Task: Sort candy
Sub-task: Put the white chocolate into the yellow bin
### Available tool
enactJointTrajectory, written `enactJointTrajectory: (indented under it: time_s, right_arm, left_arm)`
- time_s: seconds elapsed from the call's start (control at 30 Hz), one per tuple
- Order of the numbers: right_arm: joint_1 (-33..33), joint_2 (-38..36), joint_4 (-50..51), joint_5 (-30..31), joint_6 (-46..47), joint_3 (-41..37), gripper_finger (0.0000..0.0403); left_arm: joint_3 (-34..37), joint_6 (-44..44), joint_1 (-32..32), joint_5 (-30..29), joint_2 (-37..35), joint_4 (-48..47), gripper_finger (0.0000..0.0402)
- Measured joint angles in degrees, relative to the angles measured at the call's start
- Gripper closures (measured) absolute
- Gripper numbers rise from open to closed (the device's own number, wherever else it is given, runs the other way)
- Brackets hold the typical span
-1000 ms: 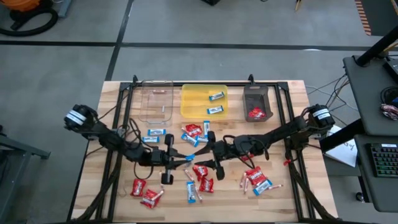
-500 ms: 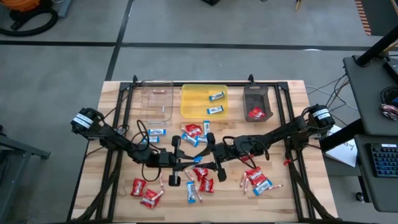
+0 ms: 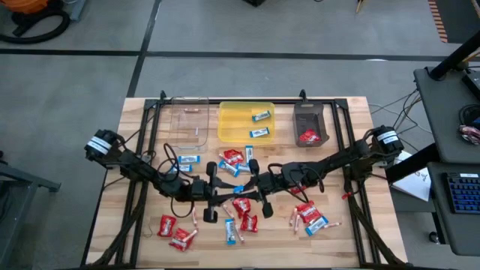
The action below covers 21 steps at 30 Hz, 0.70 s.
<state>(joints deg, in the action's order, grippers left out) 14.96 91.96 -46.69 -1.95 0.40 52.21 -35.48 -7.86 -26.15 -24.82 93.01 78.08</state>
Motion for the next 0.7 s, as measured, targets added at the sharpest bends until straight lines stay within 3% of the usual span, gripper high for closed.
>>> enactJointTrajectory:
  time_s: [0.3, 0.7]
  right_arm:
    - [-0.24, -0.94, 3.71, 3.3, 1.09, 0.0, 0.0378]
    - [-1.14, -3.8, 14.11, 10.53, 4.22, 0.0, 0.0379]
  left_arm:
    - [0.0, 2.83, 0.0, -3.96, -3.65, -8.05, 0.0255]
    - [-0.04, 6.08, 0.0, -6.19, -13.66, -28.5, 0.0243]
